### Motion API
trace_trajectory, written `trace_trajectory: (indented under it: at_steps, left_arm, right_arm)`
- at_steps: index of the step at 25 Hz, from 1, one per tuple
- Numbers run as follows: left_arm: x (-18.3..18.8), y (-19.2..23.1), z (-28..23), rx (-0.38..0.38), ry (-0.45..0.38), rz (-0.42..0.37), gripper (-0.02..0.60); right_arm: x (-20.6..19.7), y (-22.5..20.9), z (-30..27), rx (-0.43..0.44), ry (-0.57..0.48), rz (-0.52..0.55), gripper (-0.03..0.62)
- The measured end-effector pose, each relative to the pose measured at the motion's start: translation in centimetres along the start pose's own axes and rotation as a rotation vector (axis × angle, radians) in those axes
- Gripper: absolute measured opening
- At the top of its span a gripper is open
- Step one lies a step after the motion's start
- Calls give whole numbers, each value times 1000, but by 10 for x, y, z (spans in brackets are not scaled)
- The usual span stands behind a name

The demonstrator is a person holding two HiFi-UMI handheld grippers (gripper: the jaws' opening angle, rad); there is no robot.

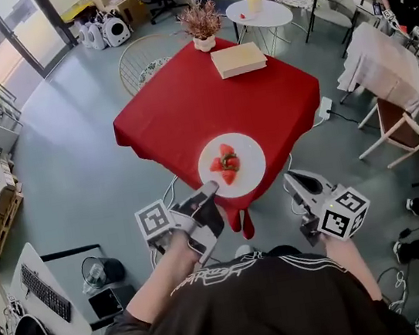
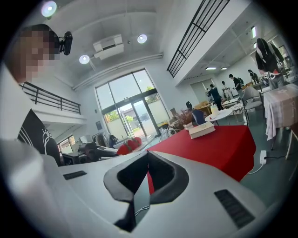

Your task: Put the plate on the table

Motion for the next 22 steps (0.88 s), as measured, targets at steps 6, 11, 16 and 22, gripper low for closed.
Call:
trace_trajectory:
  at_steps: [6, 11, 16, 22]
  left_arm:
    - [12, -1, -31, 9, -5, 3, 18]
    - [26, -4, -57, 19, -20, 5, 18]
    - [47, -8, -74, 32, -56, 12, 18]
    - [64, 4, -101, 62, -75, 32, 18]
  right_arm:
    - [9, -31, -3, 1, 7, -9, 8]
    - [22, -65, -21, 23, 14, -30, 8]
    - [40, -88, -49, 58, 29, -29, 8]
    - [44, -118, -72, 82, 59, -57, 8]
Point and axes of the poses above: the fingertips, and each gripper's own axes: z backward along the fingers, y to its left, x out of its top, the point moved 7 cm from there along z, backward along the fingers, and after that the axes turned 6 degrees about x, right-handed, at the moved point
